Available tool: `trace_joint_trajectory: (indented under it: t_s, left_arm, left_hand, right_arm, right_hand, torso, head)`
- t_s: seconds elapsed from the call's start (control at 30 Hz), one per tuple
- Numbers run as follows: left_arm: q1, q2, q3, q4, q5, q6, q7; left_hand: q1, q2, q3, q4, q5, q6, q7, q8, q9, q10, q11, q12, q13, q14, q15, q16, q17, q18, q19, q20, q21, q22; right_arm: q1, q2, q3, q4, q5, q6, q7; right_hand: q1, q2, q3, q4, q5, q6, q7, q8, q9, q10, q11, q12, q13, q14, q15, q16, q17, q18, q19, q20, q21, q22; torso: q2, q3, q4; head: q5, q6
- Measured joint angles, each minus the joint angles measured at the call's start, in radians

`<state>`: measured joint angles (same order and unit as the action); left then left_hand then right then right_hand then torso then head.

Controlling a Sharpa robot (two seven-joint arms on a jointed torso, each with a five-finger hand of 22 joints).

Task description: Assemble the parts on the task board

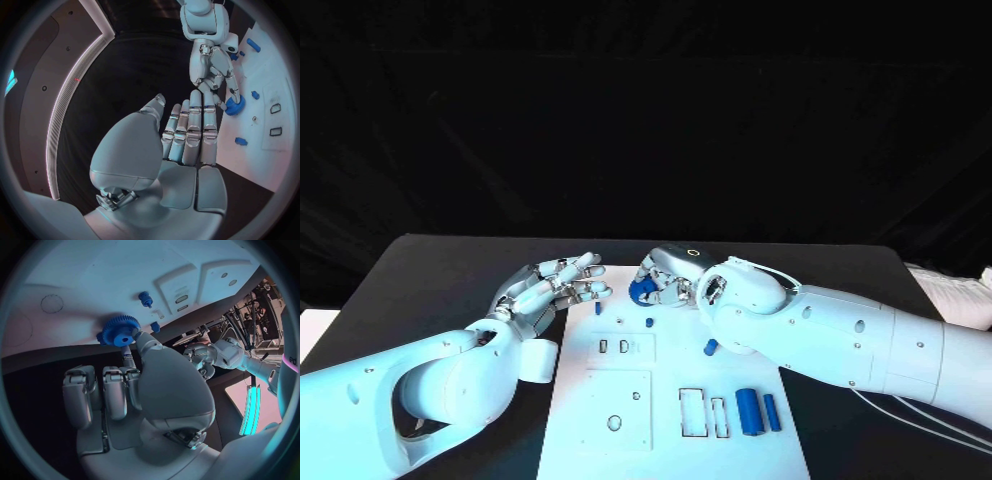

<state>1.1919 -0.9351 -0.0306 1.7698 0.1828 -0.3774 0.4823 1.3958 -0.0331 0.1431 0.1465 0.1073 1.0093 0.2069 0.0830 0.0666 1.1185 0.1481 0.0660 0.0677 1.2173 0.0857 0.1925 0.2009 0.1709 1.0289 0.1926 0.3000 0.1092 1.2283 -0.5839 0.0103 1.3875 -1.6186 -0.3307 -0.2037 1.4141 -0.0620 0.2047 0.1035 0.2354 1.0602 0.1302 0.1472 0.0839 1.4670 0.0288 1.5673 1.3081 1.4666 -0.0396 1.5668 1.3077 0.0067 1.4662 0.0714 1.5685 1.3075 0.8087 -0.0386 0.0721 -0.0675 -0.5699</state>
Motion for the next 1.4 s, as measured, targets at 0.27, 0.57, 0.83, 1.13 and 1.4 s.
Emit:
trace_joint_trajectory:
  t_s: [0.27, 0.57, 0.83, 1.13, 1.4]
  left_arm:
    - [0.000, 0.000, 0.000, 0.000, 0.000, 0.000, 0.000]
    - [0.000, 0.000, 0.000, 0.000, 0.000, 0.000, 0.000]
    - [0.000, 0.001, 0.000, 0.000, 0.000, 0.000, -0.001]
    - [0.000, 0.002, 0.000, -0.002, 0.000, 0.000, -0.001]
    - [0.000, 0.003, 0.000, -0.003, 0.000, 0.000, -0.002]
  left_hand:
    - [0.000, 0.000, 0.000, 0.000, 0.000, 0.000, 0.000, 0.000, 0.000, 0.000, 0.000, 0.000, 0.000, 0.000, 0.000, 0.000, 0.000, 0.000, 0.000, 0.000, 0.000, 0.000]
    - [0.000, 0.000, 0.000, 0.000, 0.000, 0.000, 0.000, 0.000, 0.000, 0.000, 0.000, 0.000, 0.000, 0.000, 0.000, 0.000, 0.001, 0.000, 0.000, 0.000, 0.000, 0.000]
    - [0.000, 0.000, 0.000, 0.000, 0.000, 0.000, 0.000, 0.000, 0.000, 0.000, 0.000, 0.000, 0.000, 0.000, 0.000, 0.000, 0.001, 0.000, 0.000, 0.000, 0.000, -0.001]
    - [0.000, 0.000, 0.000, 0.000, 0.000, 0.000, 0.000, 0.000, 0.000, 0.000, 0.000, 0.000, 0.000, 0.000, 0.000, 0.000, 0.001, 0.000, 0.000, 0.000, 0.000, -0.001]
    - [0.000, 0.000, 0.000, 0.000, 0.000, -0.004, 0.004, -0.004, 0.000, -0.003, 0.003, 0.000, 0.000, 0.000, 0.000, -0.004, 0.002, 0.000, 0.000, 0.000, 0.000, -0.001]
  right_arm:
    - [-0.002, 0.018, -0.001, -0.020, -0.008, 0.003, -0.003]
    - [-0.006, 0.024, -0.005, -0.040, -0.012, 0.009, -0.012]
    - [-0.006, 0.027, -0.007, -0.046, -0.012, 0.017, -0.017]
    - [-0.006, 0.031, -0.008, -0.054, -0.012, 0.021, -0.019]
    - [-0.006, 0.034, -0.008, -0.063, -0.011, 0.028, -0.020]
  right_hand:
    - [-0.029, -0.005, 0.001, 0.001, -0.018, 0.013, -0.010, -0.013, 0.001, 0.000, 0.000, 0.000, 0.000, 0.000, 0.000, 0.000, 0.000, 0.000, 0.000, 0.000, 0.000, 0.000]
    - [-0.090, -0.029, -0.003, 0.014, -0.100, -0.032, 0.013, -0.074, -0.007, 0.001, 0.022, -0.004, 0.000, 0.000, 0.018, 0.000, 0.000, 0.000, 0.000, 0.011, 0.000, 0.000]
    - [-0.092, -0.031, -0.006, 0.011, -0.100, -0.032, 0.013, -0.076, -0.009, 0.001, 0.022, -0.009, 0.000, 0.000, 0.018, 0.000, 0.000, 0.000, 0.000, 0.011, 0.000, 0.001]
    - [-0.092, -0.031, -0.009, 0.014, -0.100, -0.033, 0.013, -0.077, -0.008, 0.001, 0.022, -0.017, 0.000, 0.000, 0.018, 0.000, 0.000, 0.000, 0.000, 0.011, 0.000, 0.001]
    - [-0.133, -0.027, -0.024, 0.038, -0.094, -0.037, 0.018, -0.082, -0.006, -0.003, 0.026, -0.021, -0.001, 0.000, 0.025, 0.000, 0.000, 0.000, 0.000, 0.019, 0.000, 0.000]
  torso:
    - [0.000, 0.0002, -0.0010]
    - [-0.001, -0.0002, -0.0011]
    - [-0.001, -0.0003, -0.0012]
    - [-0.001, -0.0004, -0.0007]
    - [-0.001, -0.0001, -0.0007]
  head:
    - [0.000, -0.003]
    - [0.001, -0.001]
    - [0.001, -0.002]
    - [0.000, -0.004]
    - [0.000, -0.004]
